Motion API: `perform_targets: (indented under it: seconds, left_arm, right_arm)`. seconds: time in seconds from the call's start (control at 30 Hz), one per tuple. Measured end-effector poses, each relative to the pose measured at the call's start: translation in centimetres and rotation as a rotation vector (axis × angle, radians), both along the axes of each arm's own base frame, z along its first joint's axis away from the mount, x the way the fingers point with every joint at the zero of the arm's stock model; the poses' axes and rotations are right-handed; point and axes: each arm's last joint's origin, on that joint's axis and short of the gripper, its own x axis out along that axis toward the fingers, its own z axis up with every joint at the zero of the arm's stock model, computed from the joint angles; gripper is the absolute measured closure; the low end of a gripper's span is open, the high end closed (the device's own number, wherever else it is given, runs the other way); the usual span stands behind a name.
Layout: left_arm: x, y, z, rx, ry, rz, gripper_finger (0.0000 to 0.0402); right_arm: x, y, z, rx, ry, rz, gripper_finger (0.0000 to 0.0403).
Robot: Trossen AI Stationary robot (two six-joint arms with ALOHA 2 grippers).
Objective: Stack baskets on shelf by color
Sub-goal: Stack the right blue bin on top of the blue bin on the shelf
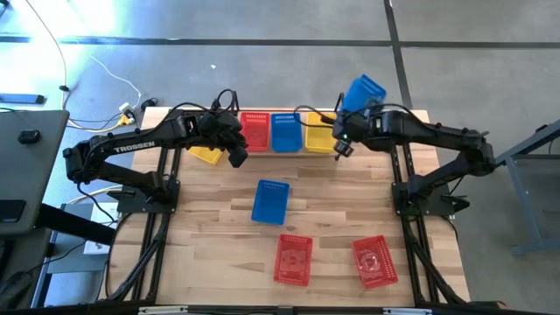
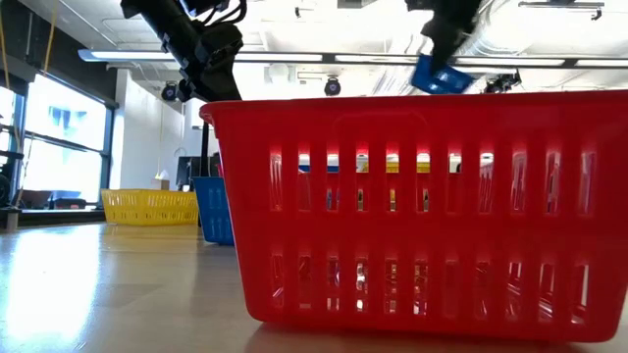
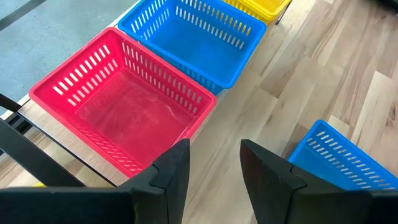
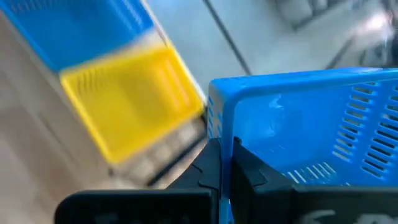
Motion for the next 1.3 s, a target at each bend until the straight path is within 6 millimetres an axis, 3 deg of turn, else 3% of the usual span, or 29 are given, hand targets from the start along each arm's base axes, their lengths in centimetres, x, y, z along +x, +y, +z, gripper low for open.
perform_targets:
  seconds: [0.27, 0.47, 0.63, 0.9, 1.13, 1.3]
  left_arm:
    - [0.0, 0.0, 0.0, -0.001, 0.002, 0.000, 0.0271]
    - [-0.1, -0.1, -0.1, -0.010, 0.017, 0.001, 0.0271]
    - [-0.4, -0.2, -0.4, -0.027, 0.060, 0.006, 0.0271]
    - [-0.6, -0.3, -0.6, -0.037, 0.080, 0.010, 0.0271]
    - [-0.6, -0.3, -0.6, -0.038, 0.083, 0.009, 0.0271]
    - [-0.6, -0.3, -0.6, -0.038, 0.084, 0.008, 0.0271]
  right_arm:
    - [2.8, -1.9, 1.3, -0.092, -0.117, 0.221, 0.0403]
    - [5.5, -2.6, 0.9, -0.121, -0.151, 0.394, 0.0403]
    - [7.9, -2.8, -0.9, -0.061, -0.154, 0.511, 0.0403]
    - [10.8, -3.3, -4.8, 0.080, -0.133, 0.533, 0.0403]
    - [12.3, -3.3, -7.5, 0.143, -0.078, 0.548, 0.0403]
    - [12.6, -3.4, -8.3, 0.174, -0.068, 0.550, 0.0403]
